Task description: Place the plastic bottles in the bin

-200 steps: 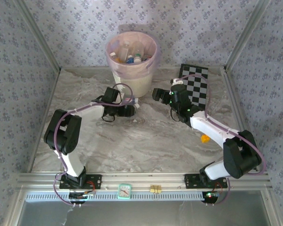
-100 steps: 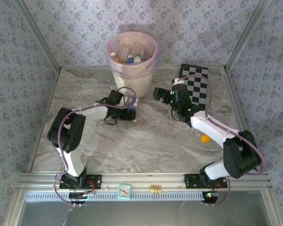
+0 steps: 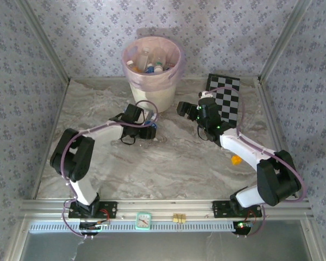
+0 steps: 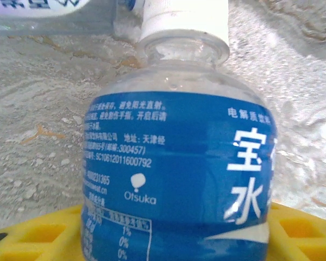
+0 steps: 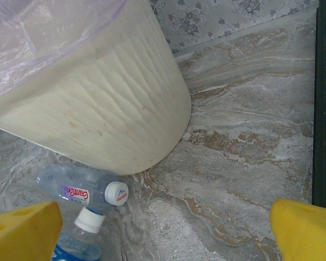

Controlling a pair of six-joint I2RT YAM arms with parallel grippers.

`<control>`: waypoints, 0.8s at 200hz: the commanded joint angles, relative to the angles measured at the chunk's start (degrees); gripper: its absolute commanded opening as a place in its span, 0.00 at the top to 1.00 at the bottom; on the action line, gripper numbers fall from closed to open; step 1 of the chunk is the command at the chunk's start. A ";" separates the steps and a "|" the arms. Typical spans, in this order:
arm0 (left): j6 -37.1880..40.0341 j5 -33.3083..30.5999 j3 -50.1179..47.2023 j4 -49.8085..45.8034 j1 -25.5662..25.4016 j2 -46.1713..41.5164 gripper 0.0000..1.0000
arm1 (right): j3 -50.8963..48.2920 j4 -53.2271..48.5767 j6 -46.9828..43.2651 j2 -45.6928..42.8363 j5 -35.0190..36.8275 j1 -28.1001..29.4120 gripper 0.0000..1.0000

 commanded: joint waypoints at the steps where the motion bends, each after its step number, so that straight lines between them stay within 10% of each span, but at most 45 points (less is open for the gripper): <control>1: -1.93 -0.61 -1.11 1.30 -0.27 -6.88 0.43 | -0.58 1.70 0.88 -0.02 -1.11 -0.57 0.00; 91: -1.90 -4.90 2.24 8.03 -0.22 -26.54 0.46 | -3.04 3.15 0.84 0.16 -5.92 -1.96 0.00; 160: 7.66 -9.94 19.94 10.54 0.88 -19.25 0.47 | -6.84 4.10 2.84 -1.54 -9.02 -2.58 0.00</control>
